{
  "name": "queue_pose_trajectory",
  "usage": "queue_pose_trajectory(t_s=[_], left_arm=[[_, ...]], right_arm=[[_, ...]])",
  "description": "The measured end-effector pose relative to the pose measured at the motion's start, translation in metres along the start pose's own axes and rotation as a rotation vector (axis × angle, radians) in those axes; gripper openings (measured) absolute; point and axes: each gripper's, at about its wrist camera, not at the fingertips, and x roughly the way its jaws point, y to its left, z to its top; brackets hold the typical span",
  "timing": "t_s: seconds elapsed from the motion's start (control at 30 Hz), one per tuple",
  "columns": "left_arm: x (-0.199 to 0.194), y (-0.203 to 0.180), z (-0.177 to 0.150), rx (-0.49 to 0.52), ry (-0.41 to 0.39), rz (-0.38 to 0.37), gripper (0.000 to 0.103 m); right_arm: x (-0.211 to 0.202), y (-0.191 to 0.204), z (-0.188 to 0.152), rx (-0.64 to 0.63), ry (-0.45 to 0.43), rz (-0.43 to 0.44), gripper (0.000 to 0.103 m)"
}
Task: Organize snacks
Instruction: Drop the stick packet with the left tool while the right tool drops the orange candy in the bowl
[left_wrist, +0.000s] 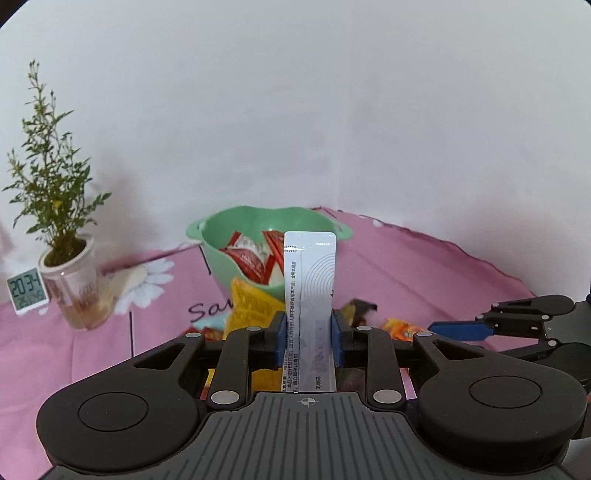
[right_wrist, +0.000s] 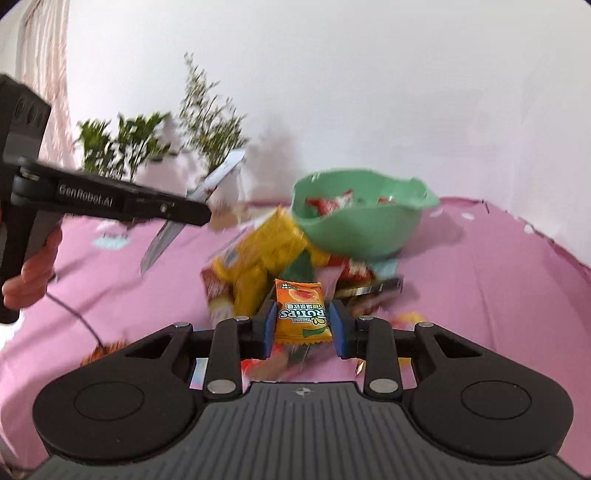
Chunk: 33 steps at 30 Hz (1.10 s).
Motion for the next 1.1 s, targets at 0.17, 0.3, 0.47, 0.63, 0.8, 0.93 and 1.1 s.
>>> queue_pose_trajectory(t_s=[0.17, 0.3, 0.47, 0.63, 0.8, 0.93, 1.1], left_arm=[[0.024, 0.010, 0.022, -0.032, 0.021, 0.008, 0.089], [0.050, 0.019, 0.043, -0.063, 0.047, 0.017, 0.089], [0.088, 0.032, 0.067, -0.103, 0.078, 0.037, 0.089], [0.121, 0.043, 0.086, -0.128, 0.108, 0.064, 0.090], [0.148, 0.044, 0.096, -0.119, 0.120, 0.112, 0.093], [0.163, 0.056, 0.095, -0.188, 0.166, 0.096, 0.103], [0.147, 0.066, 0.089, -0.239, 0.150, 0.072, 0.103]], right_arm=[[0.021, -0.013, 0.025, 0.055, -0.056, -0.013, 0.036], [0.042, -0.024, 0.047, 0.080, -0.099, -0.039, 0.036], [0.075, -0.036, 0.073, 0.093, -0.125, -0.059, 0.036], [0.108, -0.050, 0.092, 0.121, -0.118, -0.093, 0.036], [0.134, -0.059, 0.097, 0.134, -0.094, -0.120, 0.036], [0.144, -0.062, 0.095, 0.142, -0.068, -0.113, 0.042], [0.127, -0.059, 0.091, 0.139, -0.076, -0.112, 0.063]])
